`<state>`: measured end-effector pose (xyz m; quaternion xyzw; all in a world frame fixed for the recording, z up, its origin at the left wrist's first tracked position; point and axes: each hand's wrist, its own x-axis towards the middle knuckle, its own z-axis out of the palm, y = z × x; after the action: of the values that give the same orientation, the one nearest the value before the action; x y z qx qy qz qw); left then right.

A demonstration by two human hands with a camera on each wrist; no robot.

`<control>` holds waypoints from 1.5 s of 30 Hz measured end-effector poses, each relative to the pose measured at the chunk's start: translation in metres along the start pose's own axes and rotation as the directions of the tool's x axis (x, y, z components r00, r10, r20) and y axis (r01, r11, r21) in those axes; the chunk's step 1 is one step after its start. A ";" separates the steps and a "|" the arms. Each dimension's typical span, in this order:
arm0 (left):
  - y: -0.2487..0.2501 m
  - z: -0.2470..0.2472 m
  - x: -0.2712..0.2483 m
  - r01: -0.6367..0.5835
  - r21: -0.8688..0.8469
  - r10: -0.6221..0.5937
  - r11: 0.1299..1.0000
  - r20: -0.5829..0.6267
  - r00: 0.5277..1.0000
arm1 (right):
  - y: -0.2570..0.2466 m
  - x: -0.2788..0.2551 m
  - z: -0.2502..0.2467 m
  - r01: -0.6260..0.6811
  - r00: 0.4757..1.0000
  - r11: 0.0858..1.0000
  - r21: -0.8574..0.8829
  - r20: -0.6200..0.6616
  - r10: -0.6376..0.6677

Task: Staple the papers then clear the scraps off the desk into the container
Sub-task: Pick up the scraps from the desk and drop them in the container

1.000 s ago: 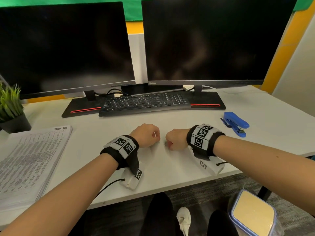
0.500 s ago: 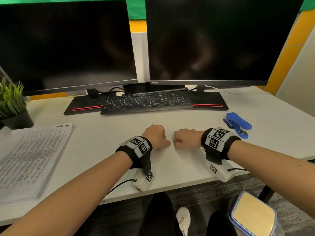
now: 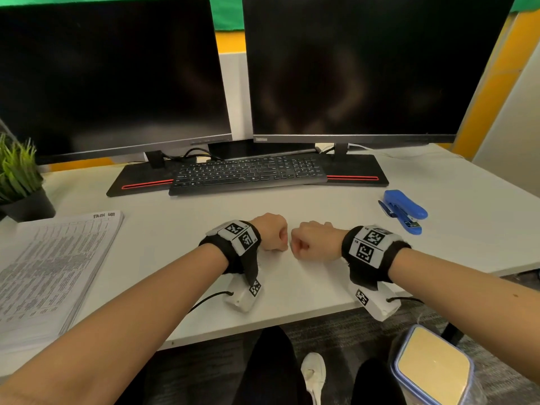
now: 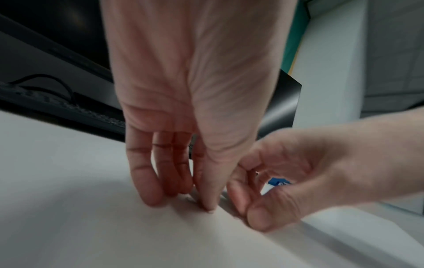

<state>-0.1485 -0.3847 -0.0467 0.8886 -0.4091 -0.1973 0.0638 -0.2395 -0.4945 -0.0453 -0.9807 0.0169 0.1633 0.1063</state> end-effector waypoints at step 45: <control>-0.010 -0.001 -0.011 -0.027 0.005 0.028 1.000 -0.124 0.992 | -0.009 -0.007 0.004 0.117 0.979 0.960 -0.254 -0.132 -0.154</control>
<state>-0.1472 -0.3697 -0.0450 0.8936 -0.4168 -0.1402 0.0904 -0.2468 -0.4852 -0.0445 -0.9946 -0.0626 0.0823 -0.0060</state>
